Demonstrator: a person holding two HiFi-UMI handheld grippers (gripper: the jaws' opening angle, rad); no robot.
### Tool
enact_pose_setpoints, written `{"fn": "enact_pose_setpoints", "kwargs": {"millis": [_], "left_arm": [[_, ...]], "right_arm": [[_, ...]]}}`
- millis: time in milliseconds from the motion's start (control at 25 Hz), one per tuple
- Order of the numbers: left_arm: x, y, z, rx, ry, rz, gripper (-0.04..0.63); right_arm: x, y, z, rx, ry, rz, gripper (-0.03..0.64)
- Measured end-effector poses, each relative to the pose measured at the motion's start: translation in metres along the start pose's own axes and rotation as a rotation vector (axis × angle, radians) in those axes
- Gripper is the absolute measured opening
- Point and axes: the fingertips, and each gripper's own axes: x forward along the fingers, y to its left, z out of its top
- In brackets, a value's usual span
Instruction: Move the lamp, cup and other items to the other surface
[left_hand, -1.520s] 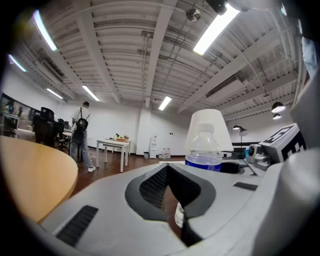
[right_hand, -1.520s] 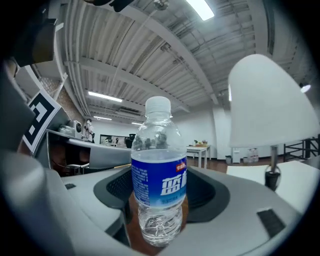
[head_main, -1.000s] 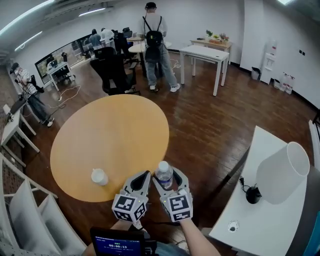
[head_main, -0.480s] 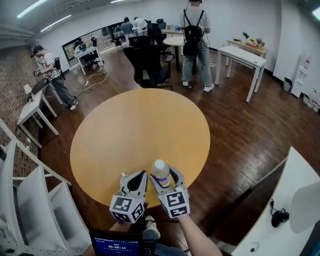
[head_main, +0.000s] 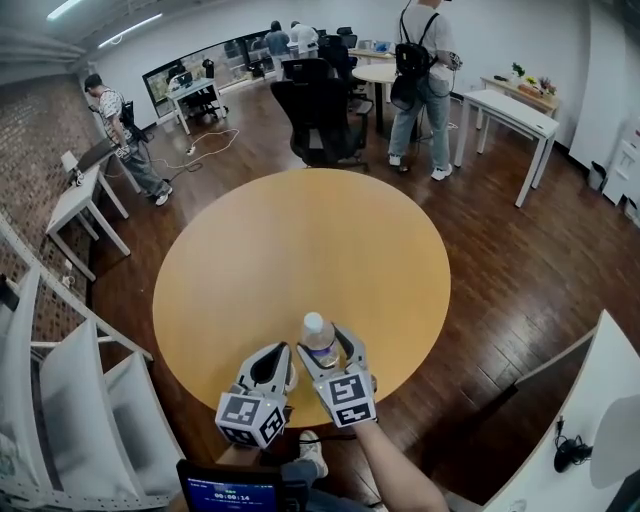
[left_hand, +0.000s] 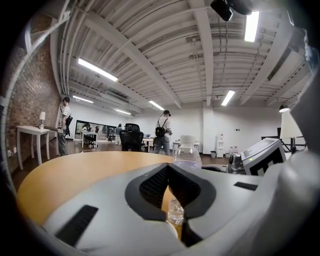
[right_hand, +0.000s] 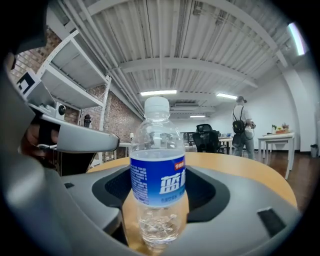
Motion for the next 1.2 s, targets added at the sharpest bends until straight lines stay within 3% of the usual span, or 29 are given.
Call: {"fn": "enact_pose_setpoints", "kwargs": {"millis": [400, 640, 680, 880, 1000, 1200], "left_arm": [[-0.012, -0.005, 0.0, -0.011, -0.004, 0.019, 0.012], [-0.011, -0.039, 0.012, -0.009, -0.028, -0.039, 0.012], [-0.01, -0.049, 0.014, -0.009, -0.028, -0.055, 0.012], [-0.001, -0.119, 0.015, -0.014, -0.024, -0.173, 0.012], [0.001, -0.168, 0.015, -0.013, -0.012, -0.265, 0.012], [0.005, -0.258, 0.019, 0.018, -0.006, -0.426, 0.012]], "right_arm": [[-0.013, 0.0, 0.018, -0.019, -0.035, -0.016, 0.364], [-0.057, 0.0, 0.024, -0.043, -0.025, -0.045, 0.357], [-0.068, -0.002, 0.026, -0.05, -0.028, -0.055, 0.327], [-0.134, -0.033, 0.036, -0.06, -0.043, -0.146, 0.302], [-0.184, -0.049, 0.049, -0.048, -0.066, -0.216, 0.157], [-0.266, -0.081, 0.062, -0.059, -0.116, -0.343, 0.07]]}}
